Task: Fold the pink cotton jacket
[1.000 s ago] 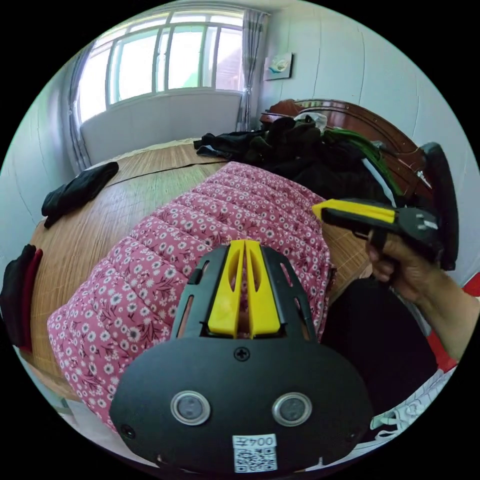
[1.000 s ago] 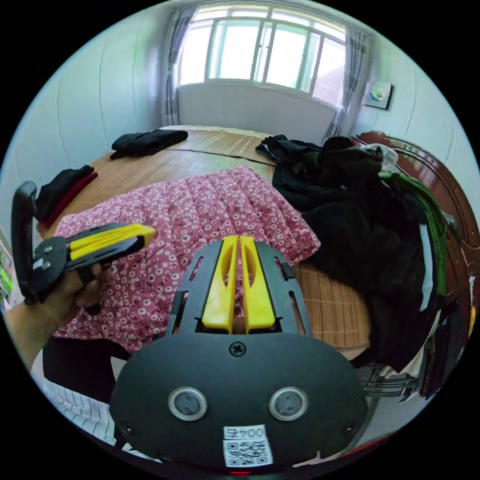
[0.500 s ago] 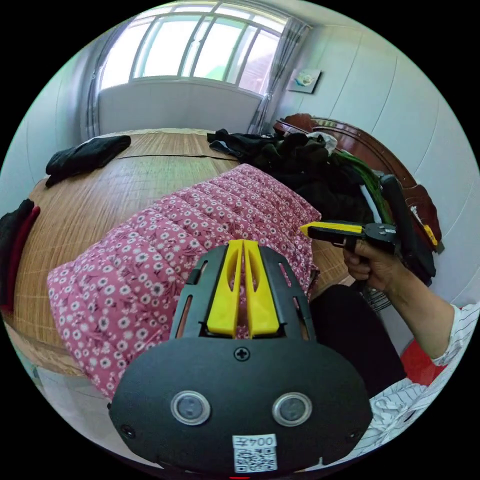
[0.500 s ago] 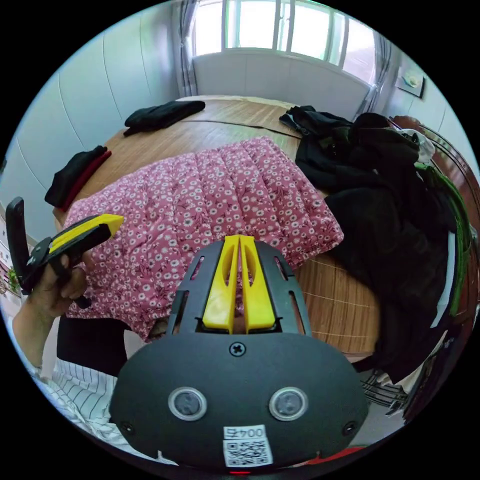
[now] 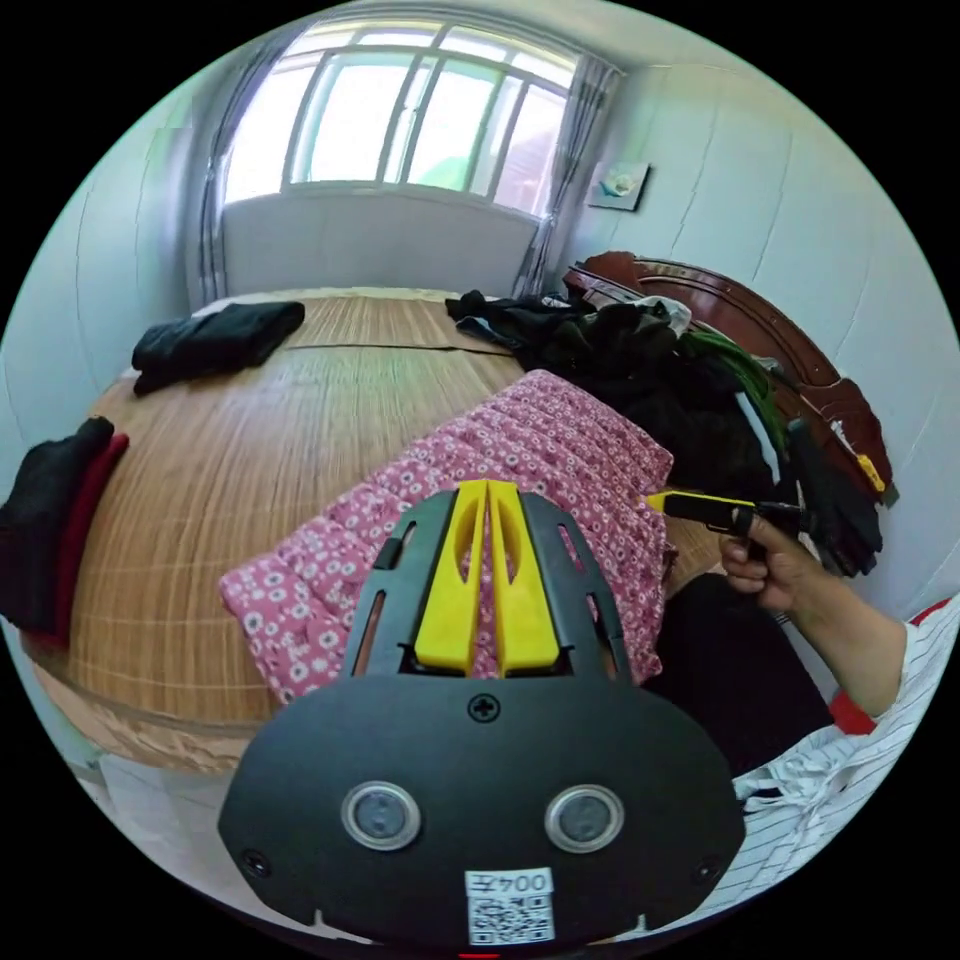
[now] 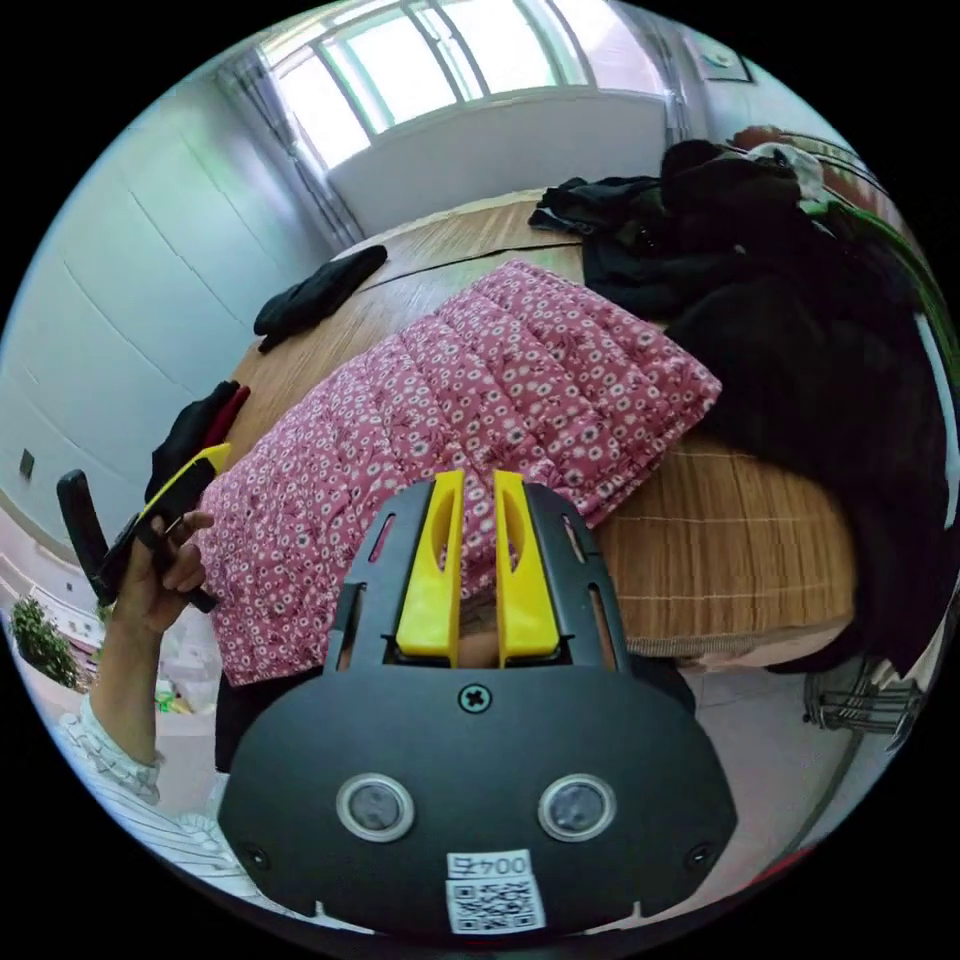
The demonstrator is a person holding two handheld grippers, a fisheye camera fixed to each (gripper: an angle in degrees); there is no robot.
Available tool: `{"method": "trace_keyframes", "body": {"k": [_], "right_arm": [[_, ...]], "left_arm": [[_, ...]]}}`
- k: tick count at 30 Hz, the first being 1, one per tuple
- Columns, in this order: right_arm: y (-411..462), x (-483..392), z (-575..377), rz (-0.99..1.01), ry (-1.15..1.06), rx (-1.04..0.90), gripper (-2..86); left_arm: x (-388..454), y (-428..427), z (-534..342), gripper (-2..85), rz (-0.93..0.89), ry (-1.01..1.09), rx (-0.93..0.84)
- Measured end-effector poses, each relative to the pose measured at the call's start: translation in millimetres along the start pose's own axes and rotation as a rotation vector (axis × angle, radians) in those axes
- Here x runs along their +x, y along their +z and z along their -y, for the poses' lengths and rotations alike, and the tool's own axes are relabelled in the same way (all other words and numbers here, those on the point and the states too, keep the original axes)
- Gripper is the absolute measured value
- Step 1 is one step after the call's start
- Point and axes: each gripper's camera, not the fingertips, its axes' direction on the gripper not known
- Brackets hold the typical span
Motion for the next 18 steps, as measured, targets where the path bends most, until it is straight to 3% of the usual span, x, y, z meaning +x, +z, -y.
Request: {"method": "trace_keyframes", "body": {"k": [3,8,12,18], "right_arm": [[8,11,-16,0.007,0.094,-0.035,7.9],[39,2,-5,-0.110,0.011,-0.093,7.6],[44,5,32,-0.139,-0.057,-0.136,6.8],[55,24,134,-0.177,-0.254,-0.193,6.7]], "left_arm": [[-28,10,23,0.5,0.095,-0.007,-0.015],[-76,70,28,0.3,-0.028,-0.110,-0.276],[-79,67,31,0.3,-0.008,-0.184,-0.264],[-71,52,11,0.2,-0.026,-0.501,-0.262]]}}
